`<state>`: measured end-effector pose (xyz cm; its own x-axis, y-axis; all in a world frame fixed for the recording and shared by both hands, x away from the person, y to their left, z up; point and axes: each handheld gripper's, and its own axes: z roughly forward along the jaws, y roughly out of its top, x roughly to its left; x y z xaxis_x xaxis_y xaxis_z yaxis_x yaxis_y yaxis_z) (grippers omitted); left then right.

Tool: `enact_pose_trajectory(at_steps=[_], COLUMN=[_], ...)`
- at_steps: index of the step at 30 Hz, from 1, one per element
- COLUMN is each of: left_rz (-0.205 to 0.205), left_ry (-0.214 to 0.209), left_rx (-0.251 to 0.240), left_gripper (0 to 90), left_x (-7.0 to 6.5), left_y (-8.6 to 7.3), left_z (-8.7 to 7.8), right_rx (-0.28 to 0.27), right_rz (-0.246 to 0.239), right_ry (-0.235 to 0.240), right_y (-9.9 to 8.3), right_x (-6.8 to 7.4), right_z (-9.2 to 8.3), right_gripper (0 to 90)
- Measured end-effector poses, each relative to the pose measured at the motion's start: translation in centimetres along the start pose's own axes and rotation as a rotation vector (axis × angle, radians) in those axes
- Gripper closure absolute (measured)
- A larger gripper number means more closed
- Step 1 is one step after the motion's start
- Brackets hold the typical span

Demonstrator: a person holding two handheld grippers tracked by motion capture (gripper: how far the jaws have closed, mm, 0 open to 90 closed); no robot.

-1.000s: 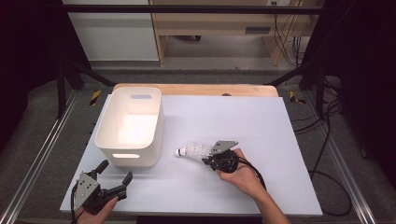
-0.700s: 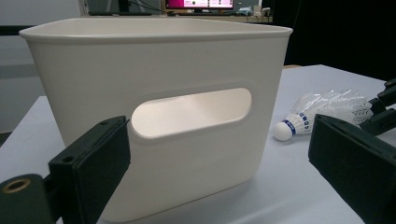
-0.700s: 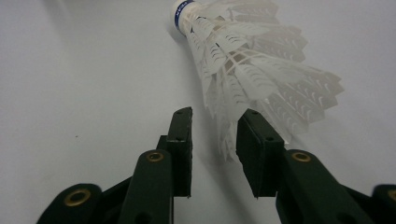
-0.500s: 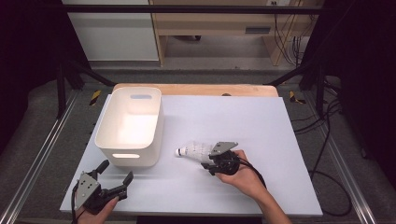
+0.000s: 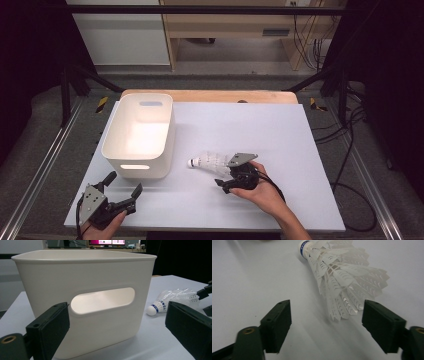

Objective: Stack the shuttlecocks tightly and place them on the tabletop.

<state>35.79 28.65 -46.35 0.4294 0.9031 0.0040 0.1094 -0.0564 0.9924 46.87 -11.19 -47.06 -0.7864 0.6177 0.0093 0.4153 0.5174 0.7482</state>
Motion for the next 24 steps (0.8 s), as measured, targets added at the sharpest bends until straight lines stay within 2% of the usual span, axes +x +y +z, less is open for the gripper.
enact_pose_trajectory(at_steps=[2,5,6,10,18,24], left_rz=[0.0,0.001,0.003,0.003,0.0,-0.002], left_ry=[0.0,-0.001,-0.003,-0.002,-0.001,0.003], left_rx=[0.0,0.001,0.001,0.0,0.0,-0.001], left_gripper=[5.5,5.5,5.5,5.5,5.4,4.9], left_x=[0.0,-0.02,-0.06,-0.06,-0.01,0.01], left_y=[0.0,0.0,0.0,0.01,0.01,0.04], left_z=[0.0,0.02,0.03,0.01,0.0,-0.03], right_rx=[0.002,-0.027,-0.045,-0.068,-0.073,-0.073], right_rz=[0.014,0.036,0.051,0.072,0.067,0.081], right_ry=[0.003,0.0,0.02,0.041,0.04,0.051], right_y=[0.0,0.02,0.04,0.08,-0.1,-0.17], right_x=[-0.04,-0.05,-0.11,-0.12,0.3,0.54], right_z=[-0.05,-0.23,-0.35,-0.52,-0.33,-0.13], right_gripper=[20.1,16.5,13.5,8.3,7.9,9.7])
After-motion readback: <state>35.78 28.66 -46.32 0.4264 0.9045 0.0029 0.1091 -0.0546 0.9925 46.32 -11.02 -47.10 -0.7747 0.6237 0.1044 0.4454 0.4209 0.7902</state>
